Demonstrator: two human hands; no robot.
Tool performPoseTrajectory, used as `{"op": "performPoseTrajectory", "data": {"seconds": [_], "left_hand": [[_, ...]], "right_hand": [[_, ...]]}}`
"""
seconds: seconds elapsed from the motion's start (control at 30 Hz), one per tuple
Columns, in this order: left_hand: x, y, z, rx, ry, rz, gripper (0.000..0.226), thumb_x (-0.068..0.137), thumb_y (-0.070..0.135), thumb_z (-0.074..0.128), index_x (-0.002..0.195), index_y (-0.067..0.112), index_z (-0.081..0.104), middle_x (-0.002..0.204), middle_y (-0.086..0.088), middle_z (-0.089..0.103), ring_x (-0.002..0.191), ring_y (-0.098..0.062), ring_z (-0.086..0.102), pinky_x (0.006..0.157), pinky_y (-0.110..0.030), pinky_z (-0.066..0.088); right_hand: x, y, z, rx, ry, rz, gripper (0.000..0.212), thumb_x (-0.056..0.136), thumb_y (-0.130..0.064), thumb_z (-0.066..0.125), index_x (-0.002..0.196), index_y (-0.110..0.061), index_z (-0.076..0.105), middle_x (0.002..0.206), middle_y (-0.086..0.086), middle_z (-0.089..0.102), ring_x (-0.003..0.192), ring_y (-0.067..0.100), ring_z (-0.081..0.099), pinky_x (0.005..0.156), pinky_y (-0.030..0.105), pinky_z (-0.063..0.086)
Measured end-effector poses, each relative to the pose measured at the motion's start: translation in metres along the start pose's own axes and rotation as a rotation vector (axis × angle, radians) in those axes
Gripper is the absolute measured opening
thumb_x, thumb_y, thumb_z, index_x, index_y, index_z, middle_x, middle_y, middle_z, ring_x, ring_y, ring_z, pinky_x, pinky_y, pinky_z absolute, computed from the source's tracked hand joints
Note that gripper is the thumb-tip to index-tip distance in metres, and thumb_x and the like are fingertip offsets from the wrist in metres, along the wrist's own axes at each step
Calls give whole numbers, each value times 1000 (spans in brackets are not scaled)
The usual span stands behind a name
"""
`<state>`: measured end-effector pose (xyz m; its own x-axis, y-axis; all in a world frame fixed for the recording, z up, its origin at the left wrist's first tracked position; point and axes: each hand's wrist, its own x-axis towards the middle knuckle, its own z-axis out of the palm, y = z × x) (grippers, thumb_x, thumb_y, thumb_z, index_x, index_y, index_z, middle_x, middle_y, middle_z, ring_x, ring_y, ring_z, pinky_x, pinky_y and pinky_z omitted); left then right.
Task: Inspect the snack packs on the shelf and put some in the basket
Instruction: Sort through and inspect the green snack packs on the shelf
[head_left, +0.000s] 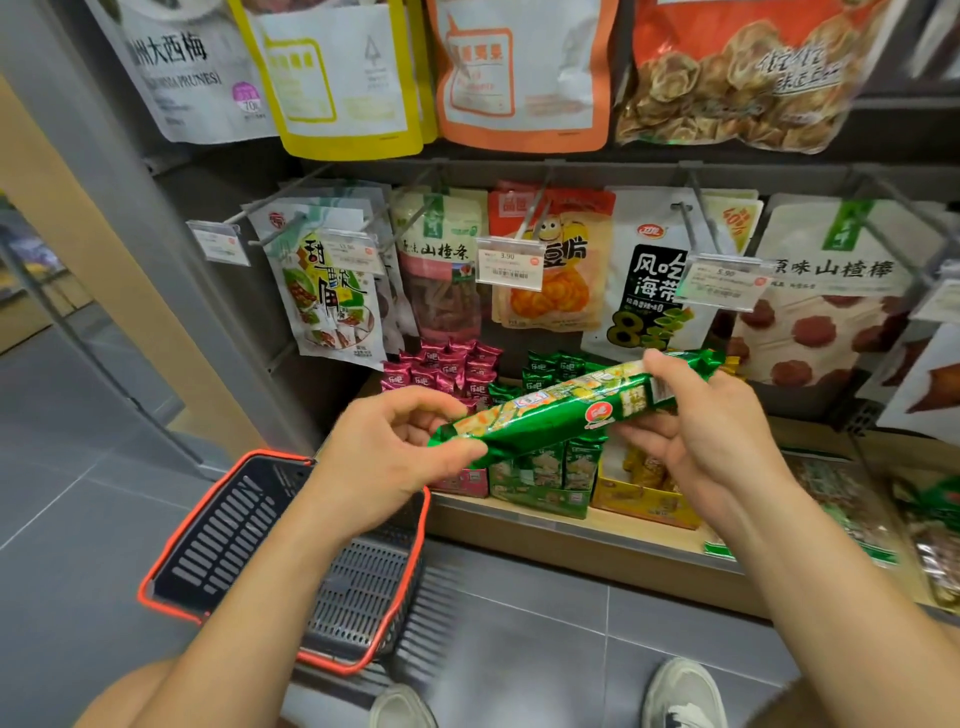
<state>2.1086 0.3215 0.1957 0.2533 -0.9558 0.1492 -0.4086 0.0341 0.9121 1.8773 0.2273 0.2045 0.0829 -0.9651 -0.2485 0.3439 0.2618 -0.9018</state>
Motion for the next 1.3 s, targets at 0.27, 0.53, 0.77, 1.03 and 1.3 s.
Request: {"op": "performPoseTrajectory", "data": {"seconds": [0.27, 0.53, 0.77, 1.03, 1.3], "left_hand": [[6, -8, -9, -277, 303, 31, 24, 86, 10, 67, 78, 30, 78, 70, 8, 70, 53, -2, 54, 51, -13, 45], [10, -14, -11, -783, 293, -246, 15, 84, 7, 64, 88, 10, 78, 91, -7, 76, 80, -11, 71, 64, -18, 55], [9, -19, -13, -472, 329, -247, 18, 68, 35, 76, 80, 24, 81, 92, -3, 77, 87, -13, 73, 71, -24, 56], [18, -27, -13, -694, 469, -365, 12, 88, 4, 64, 85, 12, 74, 80, -6, 76, 71, -13, 70, 58, -21, 54], [19, -34, -27, -13, 279, -218, 32, 100, 13, 51, 80, 27, 71, 81, 0, 72, 78, -16, 63, 66, -31, 47]], "right_hand": [[-5, 4, -5, -120, -147, 154, 54, 56, -39, 82, 98, -8, 67, 83, 7, 76, 70, 17, 73, 50, 24, 52], [-2, 14, -10, -135, -241, 176, 24, 82, 0, 68, 103, -9, 74, 115, 15, 66, 89, 25, 72, 63, 28, 58], [-5, 16, -10, -117, -268, 90, 42, 82, 15, 62, 113, -13, 68, 126, 18, 59, 93, 29, 72, 68, 29, 60], [-12, 24, -1, -28, -258, 52, 30, 75, 13, 68, 97, -7, 72, 122, 18, 62, 91, 28, 73, 64, 31, 60], [-10, 26, -3, -265, -269, 39, 55, 54, -14, 82, 106, -17, 65, 104, 15, 71, 82, 29, 74, 73, 34, 62]]}}
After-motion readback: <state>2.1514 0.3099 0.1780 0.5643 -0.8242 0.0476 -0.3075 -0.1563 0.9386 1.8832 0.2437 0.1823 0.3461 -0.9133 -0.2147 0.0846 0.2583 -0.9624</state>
